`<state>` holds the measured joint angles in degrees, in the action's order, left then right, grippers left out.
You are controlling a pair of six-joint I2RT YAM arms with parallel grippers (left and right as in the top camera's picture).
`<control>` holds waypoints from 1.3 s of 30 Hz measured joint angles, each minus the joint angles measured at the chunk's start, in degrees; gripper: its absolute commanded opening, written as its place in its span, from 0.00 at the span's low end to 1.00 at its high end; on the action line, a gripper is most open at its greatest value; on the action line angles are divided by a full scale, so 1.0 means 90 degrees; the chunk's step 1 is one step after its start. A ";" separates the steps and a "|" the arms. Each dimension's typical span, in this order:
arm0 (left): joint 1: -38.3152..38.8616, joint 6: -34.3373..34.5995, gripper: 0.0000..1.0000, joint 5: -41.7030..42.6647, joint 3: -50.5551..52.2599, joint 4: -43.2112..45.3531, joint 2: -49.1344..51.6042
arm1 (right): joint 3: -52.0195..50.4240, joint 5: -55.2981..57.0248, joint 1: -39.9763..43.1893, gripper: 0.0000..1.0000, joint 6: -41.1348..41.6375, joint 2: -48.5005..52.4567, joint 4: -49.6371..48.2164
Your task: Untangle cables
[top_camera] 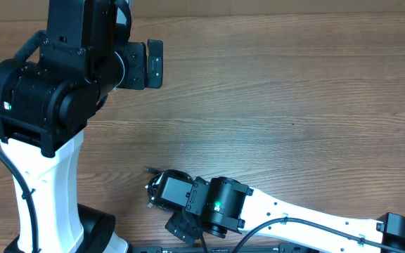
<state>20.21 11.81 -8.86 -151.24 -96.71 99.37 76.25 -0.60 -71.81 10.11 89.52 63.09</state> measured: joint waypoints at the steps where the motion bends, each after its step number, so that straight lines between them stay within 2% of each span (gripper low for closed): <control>1: 0.0000 0.0000 1.00 0.0000 0.0000 0.0000 0.0000 | -0.0114 0.0063 0.0019 0.85 -0.0032 0.0000 -0.0163; 6: 0.0000 0.0000 1.00 0.0000 0.0000 0.0000 0.0000 | -0.1146 0.0170 0.0197 0.86 -0.0192 0.0015 -0.1392; 9: 0.0000 0.0000 1.00 0.0000 0.0000 -0.0002 0.0000 | -0.1399 0.0160 0.0325 0.85 -0.0187 0.0078 -0.2106; 12: 0.0000 -0.0002 1.00 0.0000 0.0000 0.0002 0.0000 | -0.1411 -0.0027 0.0736 0.77 -0.0085 0.0316 -0.2533; 14: 0.0000 0.0000 1.00 0.0000 0.0000 -0.0002 0.0000 | -0.1411 -0.0226 0.1035 0.69 -0.0032 0.0498 -0.2642; 16: 0.0000 0.0000 1.00 0.0000 0.0000 -0.0002 0.0000 | -0.1411 -0.0418 0.1450 0.68 -0.0015 0.0818 -0.2662; 18: 0.0000 -0.0002 1.00 0.0000 0.0000 0.0000 0.0000 | -0.1413 -0.0539 0.1666 0.57 0.0017 0.1081 -0.2657; 24: 0.0000 -0.0002 1.00 0.0000 0.0000 0.0000 0.0000 | -0.1426 -0.0753 0.1671 0.55 0.0041 0.1209 -0.2586; 27: 0.0000 -0.0002 1.00 0.0000 0.0000 -0.0002 0.0000 | -0.1423 -0.0869 0.1671 0.42 0.0036 0.1209 -0.2373; 29: 0.0000 -0.0002 1.00 0.0000 0.0000 0.0000 0.0000 | -0.1404 -0.0957 0.1671 0.09 0.0075 0.1212 -0.2086; 30: 0.0000 -0.0002 1.00 0.0000 0.0000 0.0000 0.0000 | -0.1379 -0.0998 0.1671 0.04 0.0121 0.1212 -0.1931; 39: 0.0000 -0.0002 1.00 0.0000 0.0000 0.0000 0.0000 | -0.1083 -0.1030 0.1673 0.04 0.0345 0.1217 -0.1571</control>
<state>20.21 11.79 -8.86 -151.24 -96.71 99.37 66.50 -9.87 -56.75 13.21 100.47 48.95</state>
